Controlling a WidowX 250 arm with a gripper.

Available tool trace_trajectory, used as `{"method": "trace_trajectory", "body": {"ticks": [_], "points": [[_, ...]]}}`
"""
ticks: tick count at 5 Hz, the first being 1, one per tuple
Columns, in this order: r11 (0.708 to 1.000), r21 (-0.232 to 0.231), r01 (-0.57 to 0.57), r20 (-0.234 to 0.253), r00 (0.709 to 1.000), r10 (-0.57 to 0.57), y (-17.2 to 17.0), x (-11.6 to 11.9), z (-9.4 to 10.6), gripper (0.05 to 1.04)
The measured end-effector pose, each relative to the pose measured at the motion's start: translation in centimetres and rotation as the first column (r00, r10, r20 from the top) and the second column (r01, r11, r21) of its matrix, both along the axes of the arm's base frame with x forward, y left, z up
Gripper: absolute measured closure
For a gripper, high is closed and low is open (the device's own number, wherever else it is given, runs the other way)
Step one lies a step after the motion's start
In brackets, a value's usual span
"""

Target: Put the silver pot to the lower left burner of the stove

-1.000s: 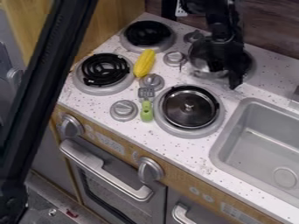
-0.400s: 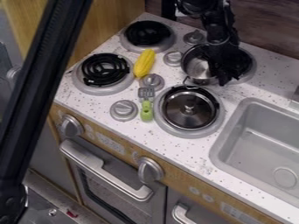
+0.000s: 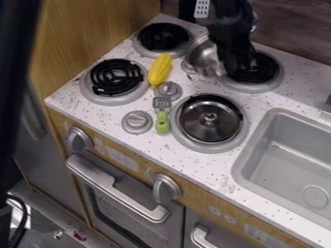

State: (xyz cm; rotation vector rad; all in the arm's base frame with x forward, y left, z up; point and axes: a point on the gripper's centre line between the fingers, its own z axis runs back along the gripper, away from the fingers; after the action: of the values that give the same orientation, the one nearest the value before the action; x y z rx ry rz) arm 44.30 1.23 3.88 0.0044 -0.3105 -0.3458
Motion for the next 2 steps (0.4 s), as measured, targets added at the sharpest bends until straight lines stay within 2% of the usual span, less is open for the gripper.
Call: {"method": "trace_trajectory", "body": {"ticks": [1, 2], "points": [[0.991, 0.055, -0.121, -0.039, 0.992, 0.123, 3.5, -3.8, 2.3, 1.007], [0.962, 0.102, -0.255, -0.091, 0.960, 0.264, 7.7, -8.1, 2.0, 1.007]]}}
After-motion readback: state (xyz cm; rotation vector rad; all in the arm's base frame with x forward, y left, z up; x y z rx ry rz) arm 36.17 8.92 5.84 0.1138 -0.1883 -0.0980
